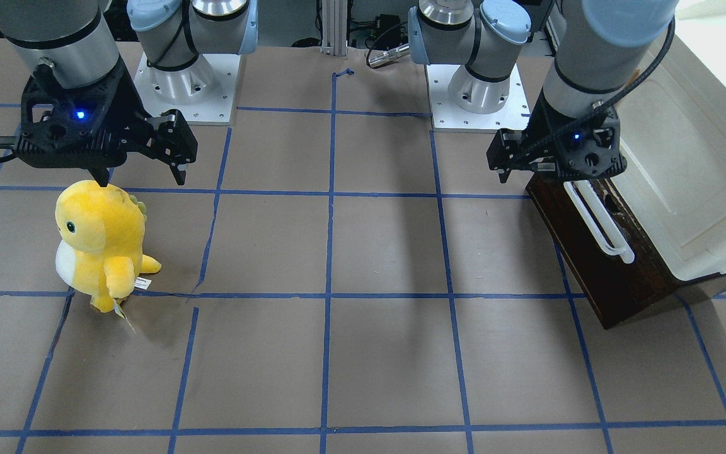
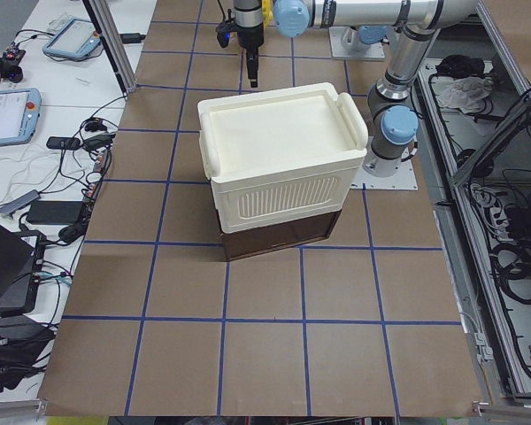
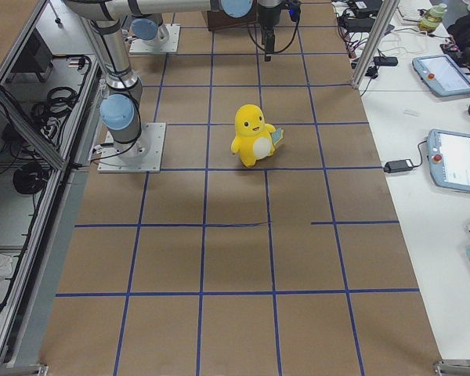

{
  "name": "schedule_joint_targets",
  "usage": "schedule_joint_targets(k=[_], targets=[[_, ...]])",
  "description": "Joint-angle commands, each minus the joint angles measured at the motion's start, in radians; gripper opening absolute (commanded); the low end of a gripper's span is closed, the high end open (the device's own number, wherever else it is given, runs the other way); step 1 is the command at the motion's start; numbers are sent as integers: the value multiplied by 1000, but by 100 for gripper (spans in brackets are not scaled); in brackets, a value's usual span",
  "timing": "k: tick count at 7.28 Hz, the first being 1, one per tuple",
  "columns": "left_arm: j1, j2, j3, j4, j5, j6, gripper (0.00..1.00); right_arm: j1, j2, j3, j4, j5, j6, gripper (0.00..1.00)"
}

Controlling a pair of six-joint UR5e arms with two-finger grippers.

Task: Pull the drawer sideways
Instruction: 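Move the left gripper down to the white drawer handle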

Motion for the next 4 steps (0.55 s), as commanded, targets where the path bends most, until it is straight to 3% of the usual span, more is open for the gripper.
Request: schedule_joint_targets(k=[1,4], targets=[[-9,-73,-78,121,68,-73,100,0,0,0,0,0,0,100],[-63,-168,-91,156,267,-247,100,0,0,0,0,0,0,100]])
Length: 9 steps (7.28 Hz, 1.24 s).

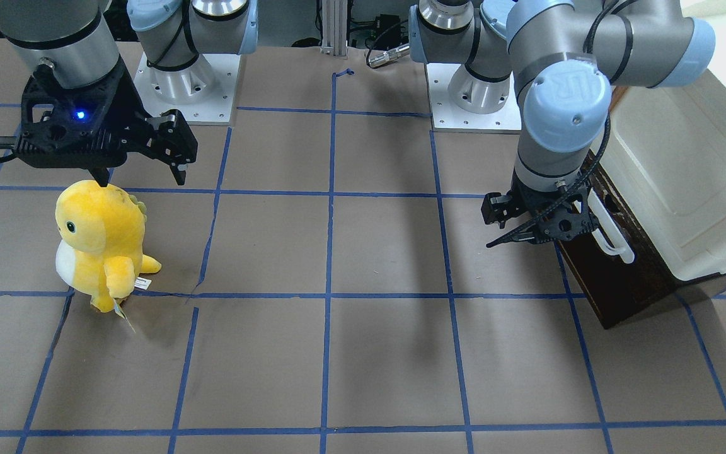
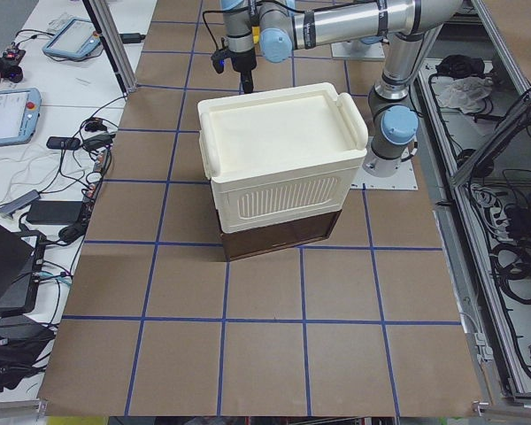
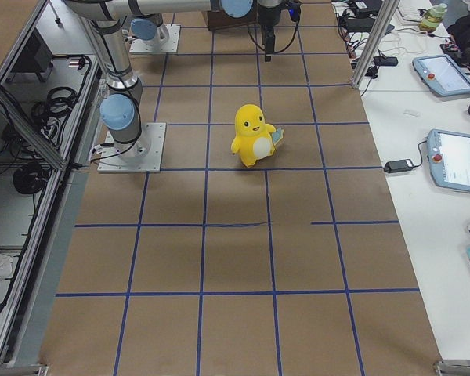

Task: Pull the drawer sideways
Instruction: 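Move the left gripper down to the white drawer handle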

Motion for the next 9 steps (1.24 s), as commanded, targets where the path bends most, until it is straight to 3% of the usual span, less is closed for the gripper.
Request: schedule_joint_targets(k=[1,2,5,7,9], targets=[[-41,-76,-6,8,174,-161,100,0,0,0,0,0,0,100],[-49,-104,-11,5,240,-219,100,0,0,0,0,-2,0,100],[-48,-160,-34,9,320,-230,100,0,0,0,0,-2,0,100],[-41,-170,-34,9,406,-229,95,0,0,0,0,-2,0,100],[-23,-171,-32,9,426,-204,90,0,0,0,0,0,0,100]])
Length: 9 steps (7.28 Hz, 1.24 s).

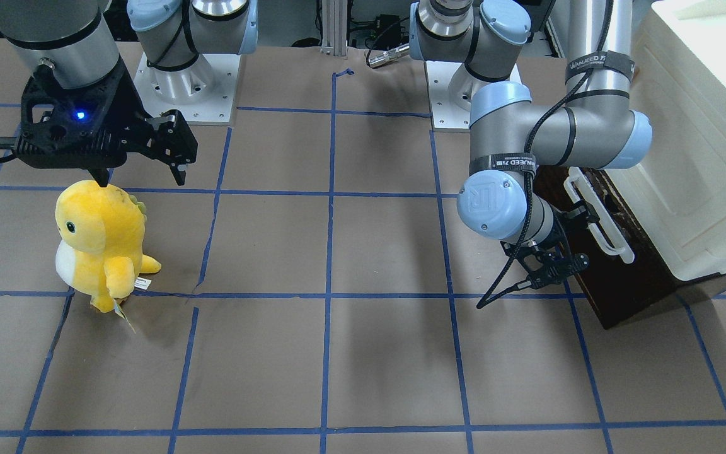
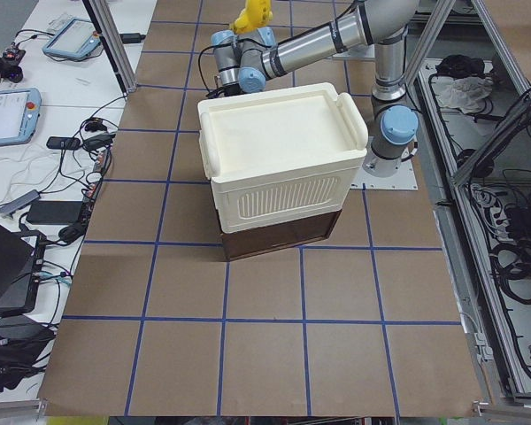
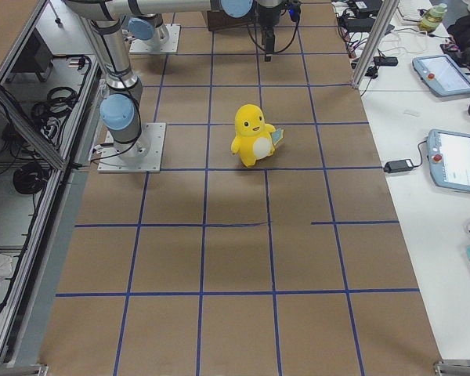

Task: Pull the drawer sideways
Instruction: 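Move the left gripper down to the white drawer handle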

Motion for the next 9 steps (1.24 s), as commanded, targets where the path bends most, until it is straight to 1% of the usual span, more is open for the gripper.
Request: schedule_joint_targets(k=[1,3,5,7,8,9], targets=[[34,-2,-1,0,13,5,90,0,0,0,0,0,0,100],[74,-10,-1,0,11,-2,90,0,0,0,0,0,0,100],[75,-10,-1,0,11,-10,78,0,0,0,0,-1,-2,100],[75,-8,-1,-5,13,-8,75,0,0,0,0,0,0,100],[78,-4,-2,-12,13,-8,71,0,0,0,0,0,-2,100],[84,-4,-2,-18,10,-8,71,0,0,0,0,0,0,100]])
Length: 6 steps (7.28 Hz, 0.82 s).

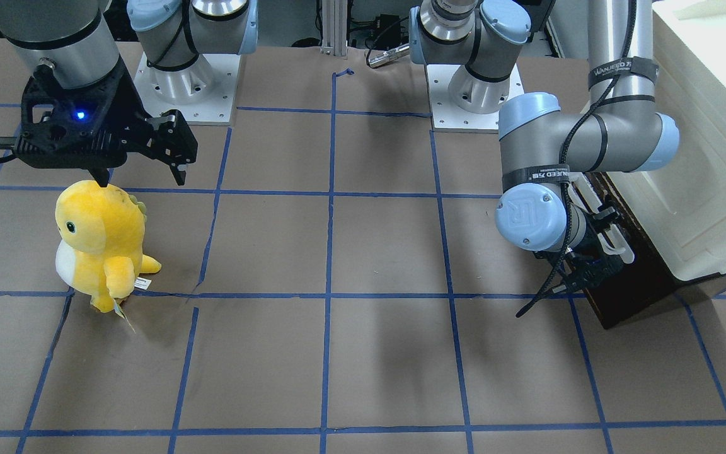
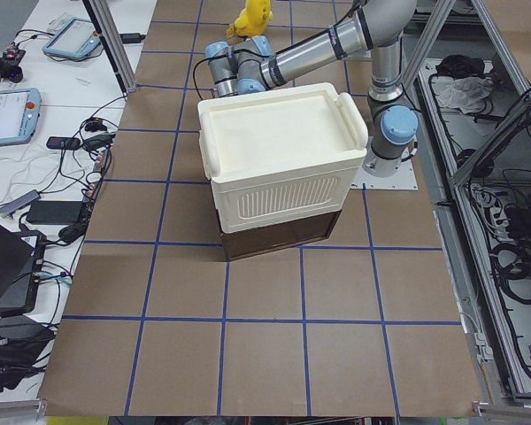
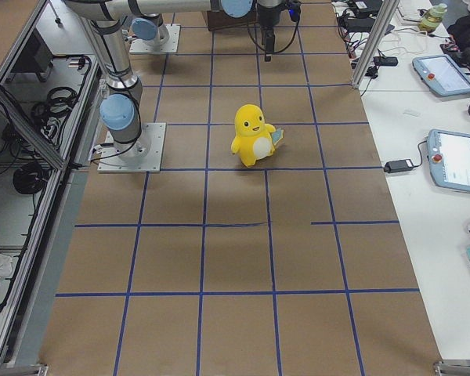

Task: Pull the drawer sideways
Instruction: 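Close the left gripper around the white drawer handle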

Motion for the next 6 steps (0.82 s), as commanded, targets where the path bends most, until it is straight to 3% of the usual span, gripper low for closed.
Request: schedule_joint_targets(k=[1,4,6], targets=[[7,2,-1,-8,-8,0,71,0,0,0,0,-1,-1,100],[9,5,-14,-26,-15,-47,64,0,0,0,0,-1,1,100],[21,8,-16,-47,-13,-51,66,0,0,0,0,0,1,100]])
